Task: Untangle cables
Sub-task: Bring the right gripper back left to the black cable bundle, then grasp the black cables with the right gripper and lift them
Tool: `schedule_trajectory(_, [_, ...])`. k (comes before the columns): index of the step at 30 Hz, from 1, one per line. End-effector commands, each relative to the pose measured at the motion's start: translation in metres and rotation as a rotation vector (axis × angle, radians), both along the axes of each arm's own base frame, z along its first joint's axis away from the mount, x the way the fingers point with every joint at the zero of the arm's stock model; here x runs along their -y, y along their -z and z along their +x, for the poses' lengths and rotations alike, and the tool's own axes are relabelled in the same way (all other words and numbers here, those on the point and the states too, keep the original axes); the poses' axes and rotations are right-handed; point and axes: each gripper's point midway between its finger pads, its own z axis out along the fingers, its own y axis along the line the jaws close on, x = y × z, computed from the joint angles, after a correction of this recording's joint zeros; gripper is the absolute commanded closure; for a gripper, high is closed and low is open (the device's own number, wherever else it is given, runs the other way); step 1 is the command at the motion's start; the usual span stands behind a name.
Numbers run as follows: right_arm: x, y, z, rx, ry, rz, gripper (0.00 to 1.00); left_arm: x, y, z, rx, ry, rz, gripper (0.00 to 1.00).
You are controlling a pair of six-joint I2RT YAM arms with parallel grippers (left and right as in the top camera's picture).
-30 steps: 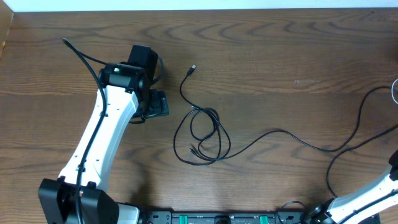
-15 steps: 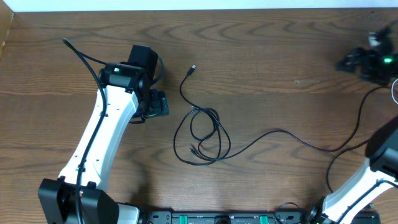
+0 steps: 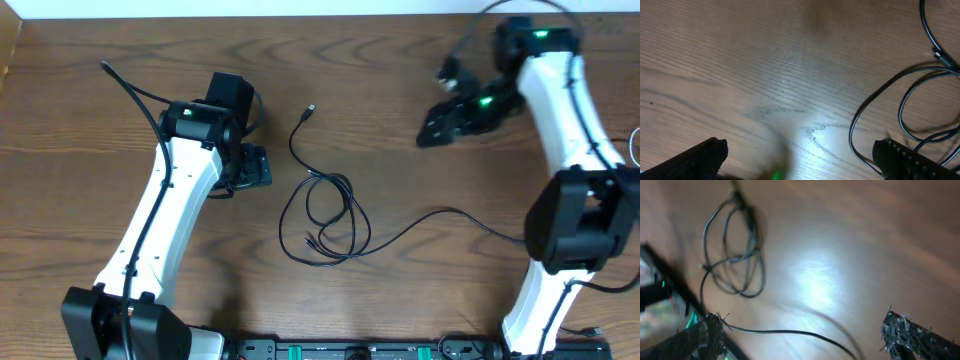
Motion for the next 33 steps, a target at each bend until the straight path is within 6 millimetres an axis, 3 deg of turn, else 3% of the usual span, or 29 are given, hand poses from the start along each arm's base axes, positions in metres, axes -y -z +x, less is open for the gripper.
schedule_trajectory(1, [-0.045,0.017,-0.027,-0.036,-0.144,-0.003,0.01,-0.003,-0.004,0.003,0.017,-0.014,0.006,0.02])
schedule_trajectory(10, [-0.11,0.072,-0.092,-0.039,-0.431,-0.144,0.01,-0.003,-0.004,0.003,0.017,-0.015,0.006,0.02])
schedule_trajectory(12, [-0.119,0.084,-0.098,-0.022,-0.434,-0.19,0.04,-0.003,-0.004,0.003,0.017,-0.014,0.006,0.02])
schedule_trajectory(16, [-0.124,0.105,-0.093,0.045,-0.363,-0.331,0.04,-0.003,-0.004,0.003,0.017,-0.014,0.006,0.02])
schedule_trajectory(27, [-0.166,0.108,-0.065,0.193,-0.277,-0.233,0.08,-0.003,-0.004,0.003,0.017,-0.014,0.006,0.02])
schedule_trajectory(30, [-0.169,0.113,-0.066,0.205,-0.284,-0.226,0.21,-0.003,-0.005,0.003,0.017,-0.014,0.006,0.02])
schedule_trajectory(33, [-0.169,0.121,-0.071,0.199,-0.291,-0.229,0.43,-0.003,-0.004,0.003,0.017,-0.015,0.006,0.02])
